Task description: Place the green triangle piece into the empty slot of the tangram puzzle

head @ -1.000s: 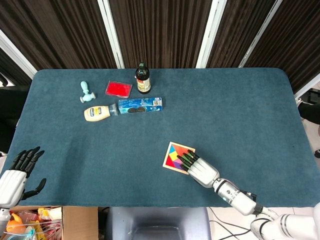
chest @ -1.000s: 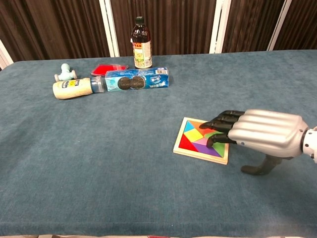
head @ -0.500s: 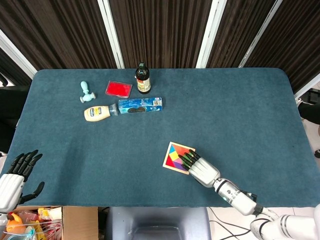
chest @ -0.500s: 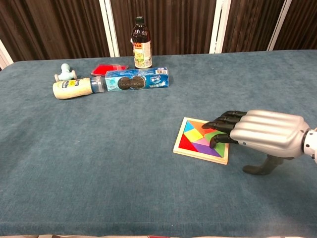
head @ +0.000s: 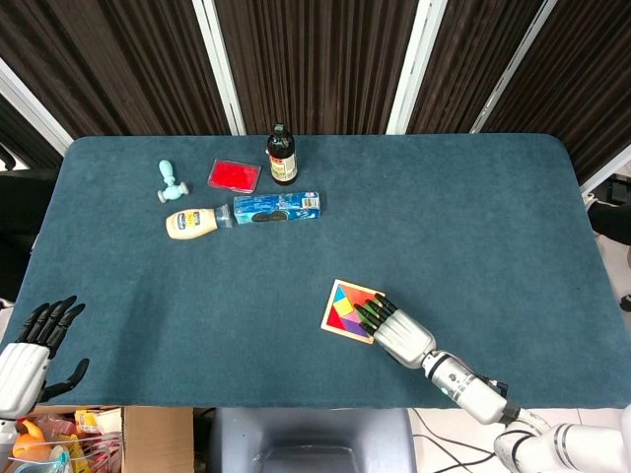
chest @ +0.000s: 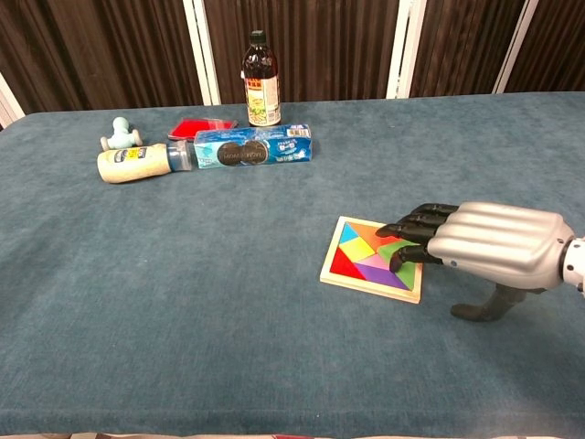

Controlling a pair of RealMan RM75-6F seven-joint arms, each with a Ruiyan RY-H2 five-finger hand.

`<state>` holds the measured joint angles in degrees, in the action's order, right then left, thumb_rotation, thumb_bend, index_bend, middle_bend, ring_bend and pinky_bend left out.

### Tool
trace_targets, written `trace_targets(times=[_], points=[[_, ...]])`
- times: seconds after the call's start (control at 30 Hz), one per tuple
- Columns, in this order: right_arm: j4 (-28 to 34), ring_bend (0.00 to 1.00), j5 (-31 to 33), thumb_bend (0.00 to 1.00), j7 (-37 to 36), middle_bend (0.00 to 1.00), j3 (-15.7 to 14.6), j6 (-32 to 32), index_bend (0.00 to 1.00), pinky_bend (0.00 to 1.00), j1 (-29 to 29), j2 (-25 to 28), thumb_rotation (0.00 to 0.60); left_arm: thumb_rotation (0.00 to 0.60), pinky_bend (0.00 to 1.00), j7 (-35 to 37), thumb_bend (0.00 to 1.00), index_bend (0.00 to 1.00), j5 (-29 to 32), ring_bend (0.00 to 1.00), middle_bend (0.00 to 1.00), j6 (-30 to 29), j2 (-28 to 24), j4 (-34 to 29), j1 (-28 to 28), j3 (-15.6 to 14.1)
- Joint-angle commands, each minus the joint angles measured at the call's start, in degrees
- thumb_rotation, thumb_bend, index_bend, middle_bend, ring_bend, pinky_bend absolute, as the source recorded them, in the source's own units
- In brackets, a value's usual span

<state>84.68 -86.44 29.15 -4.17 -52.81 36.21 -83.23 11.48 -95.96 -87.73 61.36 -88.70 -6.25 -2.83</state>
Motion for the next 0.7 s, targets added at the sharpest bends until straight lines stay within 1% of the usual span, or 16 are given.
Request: trace_targets(times=[0.03, 0.43, 0.7], points=[[0.1, 0.0, -0.1, 0.46, 0.2, 0.0, 0.0, 0.1, 0.35, 0.0, -0.1, 0.0, 0.6, 0.6, 0.02, 0.1, 0.41, 0.0, -0.1, 0.0, 0.0, -0.1, 0.0, 0.1, 0.1, -0.1], [-0.2, 0.0, 0.5, 0.46, 1.7, 0.0, 0.4, -0.2, 0.35, 0.0, -0.6, -0.2, 0.6, 0.6, 0.02, 0.2, 0.41, 0.0, 0.7, 0.0, 0.0, 1.1, -0.6, -0.5, -0.9, 0.7], [0.0, 0.0, 0.0, 0.46, 0.1, 0.0, 0.4, -0.5, 0.34, 0.0, -0.8, 0.1, 0.6, 0.6, 0.02, -0.1, 0.41, 0.0, 1.1, 0.0, 0.0, 1.7, -0.6, -0.9, -1.3, 1.0]])
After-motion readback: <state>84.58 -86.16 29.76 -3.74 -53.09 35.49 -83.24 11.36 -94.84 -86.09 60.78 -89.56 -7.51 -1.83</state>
